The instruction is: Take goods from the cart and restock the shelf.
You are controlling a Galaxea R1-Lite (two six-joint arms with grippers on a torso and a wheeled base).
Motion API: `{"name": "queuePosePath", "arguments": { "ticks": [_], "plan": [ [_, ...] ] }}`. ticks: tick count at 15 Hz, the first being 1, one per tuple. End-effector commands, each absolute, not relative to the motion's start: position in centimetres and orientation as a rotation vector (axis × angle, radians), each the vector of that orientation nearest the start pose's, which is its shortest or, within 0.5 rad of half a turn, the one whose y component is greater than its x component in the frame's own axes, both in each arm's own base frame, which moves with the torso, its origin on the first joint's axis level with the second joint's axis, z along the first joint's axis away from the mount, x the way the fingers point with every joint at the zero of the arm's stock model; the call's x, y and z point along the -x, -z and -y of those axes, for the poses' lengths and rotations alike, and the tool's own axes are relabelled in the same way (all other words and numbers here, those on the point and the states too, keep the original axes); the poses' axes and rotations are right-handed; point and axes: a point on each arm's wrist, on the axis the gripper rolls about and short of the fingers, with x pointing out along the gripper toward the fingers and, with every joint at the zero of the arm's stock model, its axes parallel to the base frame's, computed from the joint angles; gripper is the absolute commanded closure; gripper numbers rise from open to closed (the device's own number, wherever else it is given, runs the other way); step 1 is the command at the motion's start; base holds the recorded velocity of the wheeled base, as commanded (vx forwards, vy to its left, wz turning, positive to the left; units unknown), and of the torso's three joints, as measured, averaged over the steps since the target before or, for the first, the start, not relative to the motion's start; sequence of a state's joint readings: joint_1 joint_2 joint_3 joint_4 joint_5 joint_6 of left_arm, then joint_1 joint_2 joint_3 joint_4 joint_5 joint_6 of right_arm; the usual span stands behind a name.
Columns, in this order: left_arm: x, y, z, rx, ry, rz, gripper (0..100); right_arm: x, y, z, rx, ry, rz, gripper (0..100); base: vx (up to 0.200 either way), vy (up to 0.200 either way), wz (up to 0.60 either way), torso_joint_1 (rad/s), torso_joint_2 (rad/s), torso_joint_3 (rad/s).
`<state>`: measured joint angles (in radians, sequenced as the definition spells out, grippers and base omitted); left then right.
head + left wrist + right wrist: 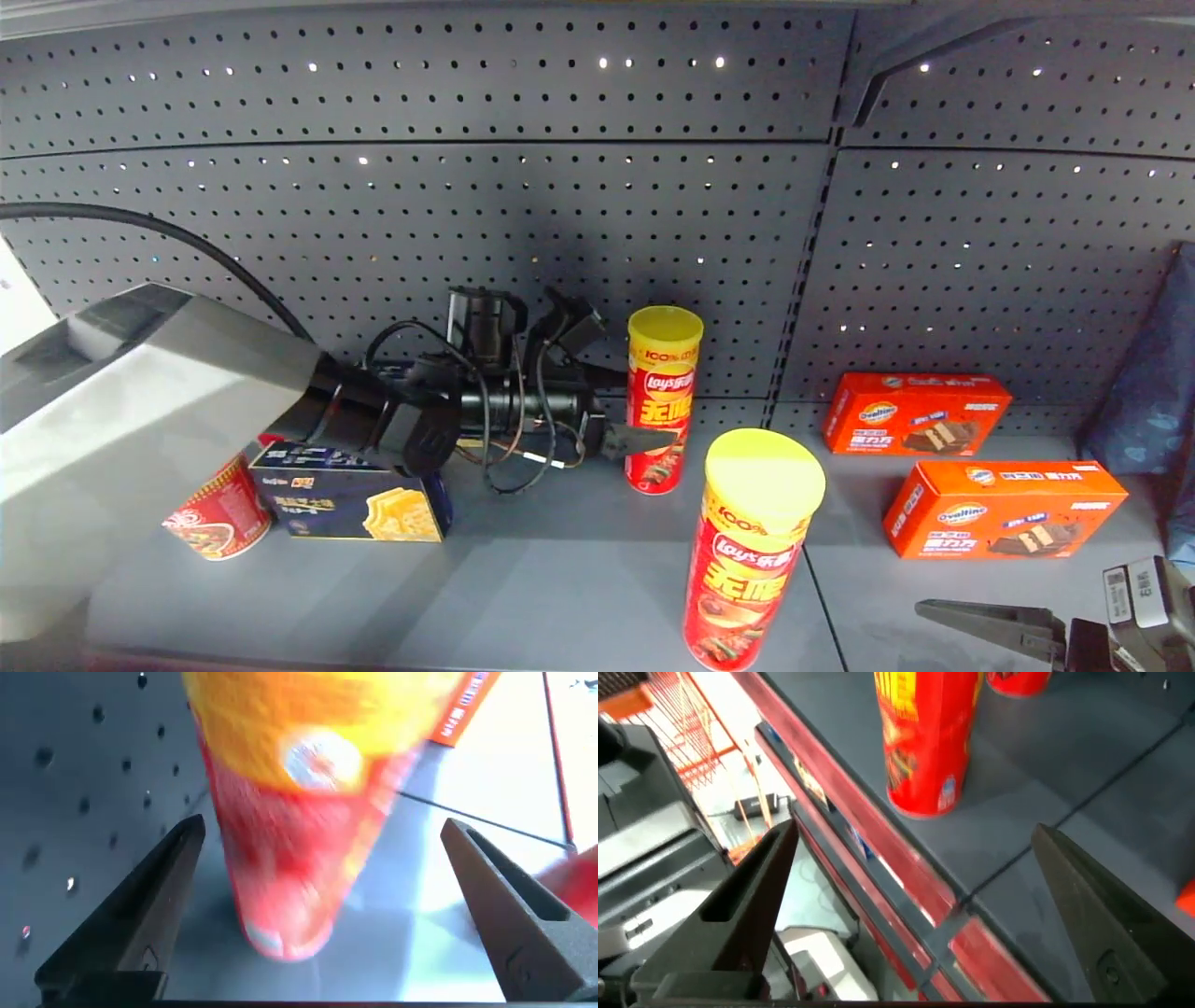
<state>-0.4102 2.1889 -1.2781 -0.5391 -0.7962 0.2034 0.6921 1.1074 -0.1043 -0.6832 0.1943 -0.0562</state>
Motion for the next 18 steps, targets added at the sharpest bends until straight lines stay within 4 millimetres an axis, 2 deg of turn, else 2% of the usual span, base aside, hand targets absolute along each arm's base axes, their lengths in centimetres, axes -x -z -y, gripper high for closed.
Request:
{"name": "queuePosePath", "arguments": {
  "ticks": [1,4,7,10,11,14,18],
  "plan": [
    [-35.3,-14.8,16.0,-0.105,1.191,-0.223,0,-8.5,-12.1,-7.4,0.139,-0.865,-0.323,0,0.000,0.000,0.00,0.000,0.00,0.000],
    [-32.8,-16.3,13.8,-0.108,1.134,-0.218,0,-8.8,-12.1,-7.4,0.154,-0.799,-0.335,0,0.000,0.000,0.00,0.000,0.00,0.000],
    [-29.7,-18.1,12.0,-0.110,1.092,-0.199,0,-10.1,-13.2,-8.2,0.233,-0.622,-0.417,0,0.000,0.000,0.00,0.000,0.00,0.000],
    [-27.4,-18.5,10.9,-0.144,0.903,-0.248,0,-10.7,-13.6,-9.9,0.269,-0.668,-0.457,0,0.000,0.000,0.00,0.000,0.00,0.000],
    [-25.8,-18.9,10.2,-0.153,0.839,-0.302,0,-11.0,-13.5,-10.3,0.278,-0.673,-0.465,0,0.000,0.000,0.00,0.000,0.00,0.000],
    [-22.8,-20.7,9.0,-0.185,0.729,-0.348,0,-12.0,-13.3,-11.0,0.289,-0.664,-0.495,0,0.000,0.000,0.00,0.000,0.00,0.000],
    [-21.9,-21.8,8.5,-0.192,0.703,-0.296,0,-13.9,-13.1,-12.4,0.313,-0.610,-0.527,0,0.000,0.000,0.00,0.000,0.00,0.000]
  ]
}}
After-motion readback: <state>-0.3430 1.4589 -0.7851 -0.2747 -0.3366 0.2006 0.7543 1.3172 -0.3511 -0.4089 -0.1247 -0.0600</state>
